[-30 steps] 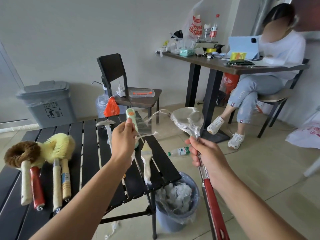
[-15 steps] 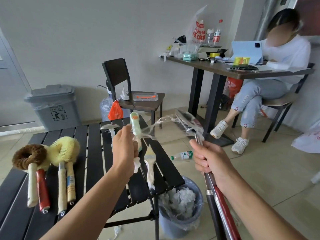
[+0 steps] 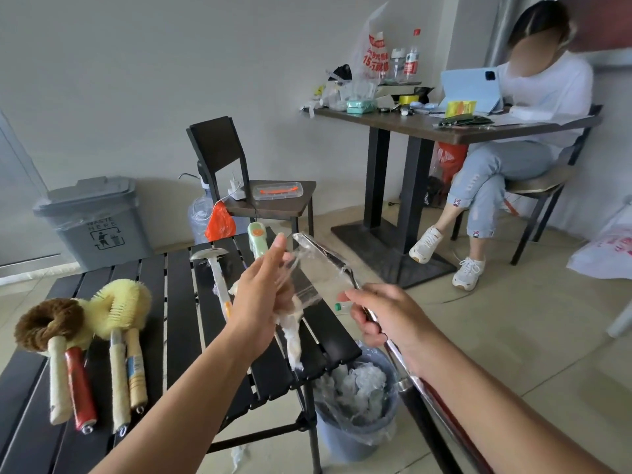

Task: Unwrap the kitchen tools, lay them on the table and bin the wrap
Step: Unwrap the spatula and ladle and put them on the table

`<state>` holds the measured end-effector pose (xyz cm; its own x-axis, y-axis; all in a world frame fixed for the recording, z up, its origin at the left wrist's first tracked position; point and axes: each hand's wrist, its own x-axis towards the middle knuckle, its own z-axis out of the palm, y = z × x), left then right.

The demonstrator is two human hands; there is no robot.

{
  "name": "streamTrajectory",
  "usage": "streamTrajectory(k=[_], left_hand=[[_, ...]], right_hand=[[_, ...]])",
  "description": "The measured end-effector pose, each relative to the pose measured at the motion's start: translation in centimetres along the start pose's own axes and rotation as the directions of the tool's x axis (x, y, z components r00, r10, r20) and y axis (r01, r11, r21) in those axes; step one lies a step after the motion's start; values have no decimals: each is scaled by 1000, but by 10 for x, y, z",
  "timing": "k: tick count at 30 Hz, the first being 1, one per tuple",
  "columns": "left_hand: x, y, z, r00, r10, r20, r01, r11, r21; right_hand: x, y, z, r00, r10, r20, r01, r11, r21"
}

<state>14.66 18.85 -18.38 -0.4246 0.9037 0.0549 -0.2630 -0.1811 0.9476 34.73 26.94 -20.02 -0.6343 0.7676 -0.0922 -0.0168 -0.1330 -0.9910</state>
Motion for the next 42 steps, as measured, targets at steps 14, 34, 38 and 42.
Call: streamTrajectory(k=[14,34,38,42], left_hand=[[8,-4,-20,954,214,-211,-122,917,379],[28,16,-34,850,117,-513,-112,993,41],[30,25,-41,984,-14,-177,29,996,85],[19,22,-41,972,-59,226,-12,954,299]], right_hand=[[1,4,-10,992,-6,-124,-9,992,-122],[-9,5,4,996,11,85,-10,1000,-23],[-15,8,5,979,32,200,-56,992,112],[-19,6,5,968,91,232,-121,985,119]])
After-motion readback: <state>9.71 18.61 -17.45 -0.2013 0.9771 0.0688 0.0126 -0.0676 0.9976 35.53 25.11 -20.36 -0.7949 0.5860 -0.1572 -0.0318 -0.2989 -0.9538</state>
